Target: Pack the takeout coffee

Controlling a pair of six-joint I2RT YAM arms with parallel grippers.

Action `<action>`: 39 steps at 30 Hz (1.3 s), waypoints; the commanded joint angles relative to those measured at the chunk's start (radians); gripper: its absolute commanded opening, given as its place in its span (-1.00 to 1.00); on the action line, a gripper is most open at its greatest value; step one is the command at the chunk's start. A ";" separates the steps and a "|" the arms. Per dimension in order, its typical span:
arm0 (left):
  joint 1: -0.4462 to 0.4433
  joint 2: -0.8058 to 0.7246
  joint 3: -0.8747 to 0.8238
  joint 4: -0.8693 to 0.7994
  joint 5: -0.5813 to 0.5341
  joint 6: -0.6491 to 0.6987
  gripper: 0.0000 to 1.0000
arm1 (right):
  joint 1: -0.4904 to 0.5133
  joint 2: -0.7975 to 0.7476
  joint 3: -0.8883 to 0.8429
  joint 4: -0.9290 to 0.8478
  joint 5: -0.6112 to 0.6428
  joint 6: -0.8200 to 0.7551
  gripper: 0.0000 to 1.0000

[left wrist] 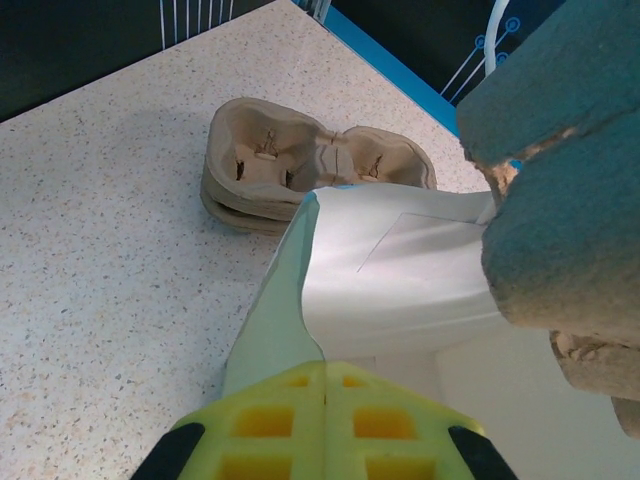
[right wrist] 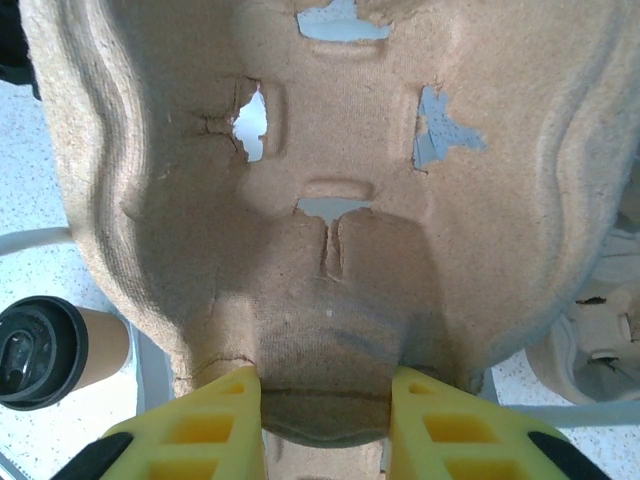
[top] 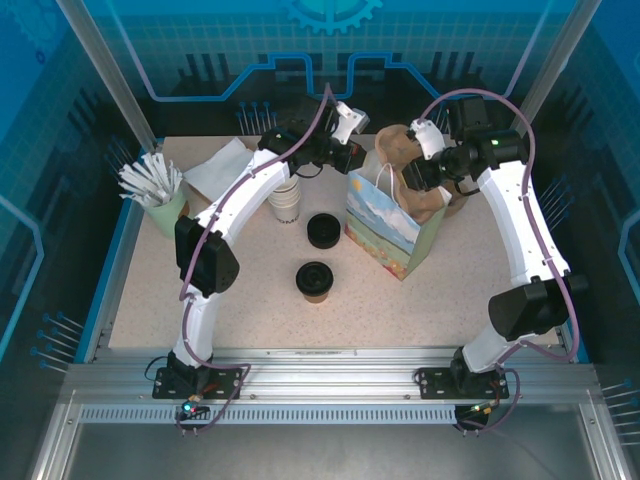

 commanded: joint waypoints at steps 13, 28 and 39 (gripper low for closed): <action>0.012 -0.029 -0.035 0.000 0.025 -0.005 -0.90 | 0.063 -0.026 0.033 -0.109 0.101 -0.015 -0.42; 0.014 -0.037 -0.051 0.008 0.029 -0.003 -0.88 | 0.115 0.018 0.053 -0.177 0.153 -0.021 -0.42; 0.014 -0.040 -0.059 0.015 0.028 -0.001 -0.86 | 0.131 0.043 0.048 -0.195 0.169 -0.013 -0.42</action>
